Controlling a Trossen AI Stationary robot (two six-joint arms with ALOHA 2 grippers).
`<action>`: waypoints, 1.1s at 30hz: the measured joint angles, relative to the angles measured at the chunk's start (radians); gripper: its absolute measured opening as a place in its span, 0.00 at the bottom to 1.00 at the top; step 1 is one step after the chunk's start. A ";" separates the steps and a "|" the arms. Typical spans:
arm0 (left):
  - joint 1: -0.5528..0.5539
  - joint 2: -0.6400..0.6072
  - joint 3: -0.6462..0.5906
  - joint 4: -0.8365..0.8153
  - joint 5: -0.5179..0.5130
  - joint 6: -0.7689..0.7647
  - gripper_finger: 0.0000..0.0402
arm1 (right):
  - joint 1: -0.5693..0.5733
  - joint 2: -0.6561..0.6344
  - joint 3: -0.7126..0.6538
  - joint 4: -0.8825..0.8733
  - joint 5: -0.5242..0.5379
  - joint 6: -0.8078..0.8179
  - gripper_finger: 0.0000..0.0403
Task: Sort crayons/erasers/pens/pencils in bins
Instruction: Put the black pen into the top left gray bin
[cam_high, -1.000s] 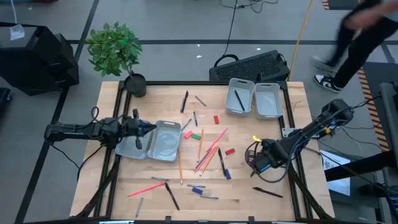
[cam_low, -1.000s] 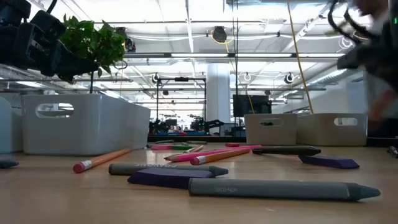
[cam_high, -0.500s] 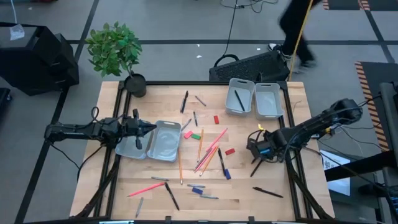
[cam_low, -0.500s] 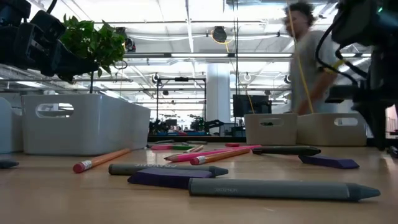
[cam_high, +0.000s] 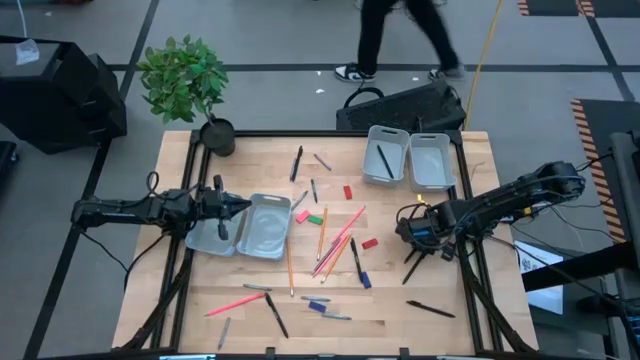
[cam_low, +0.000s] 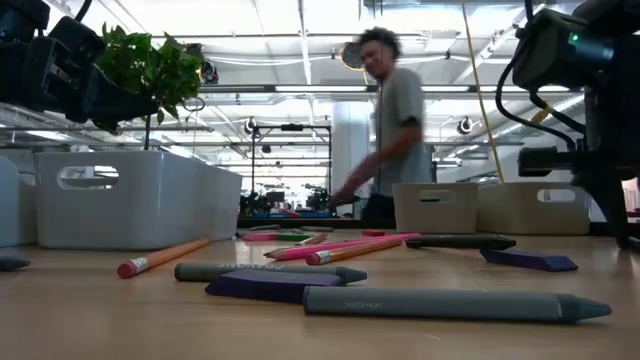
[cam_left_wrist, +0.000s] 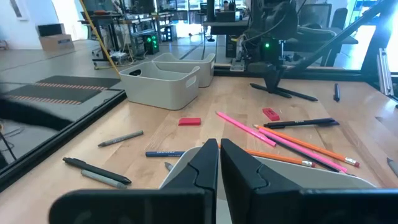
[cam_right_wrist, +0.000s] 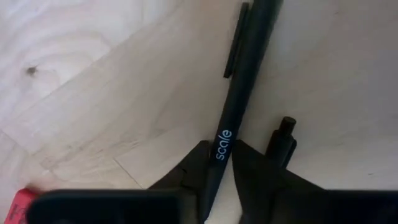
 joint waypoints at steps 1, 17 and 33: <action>0.000 0.000 0.000 0.000 0.000 0.000 0.06 | -0.001 0.000 0.000 -0.002 0.001 0.000 0.09; 0.000 0.000 0.000 0.000 0.000 0.000 0.06 | -0.003 0.004 0.090 -0.006 0.100 -0.032 0.05; 0.000 0.000 0.000 0.000 0.000 0.000 0.06 | -0.367 0.111 0.694 -0.260 0.298 -0.788 0.05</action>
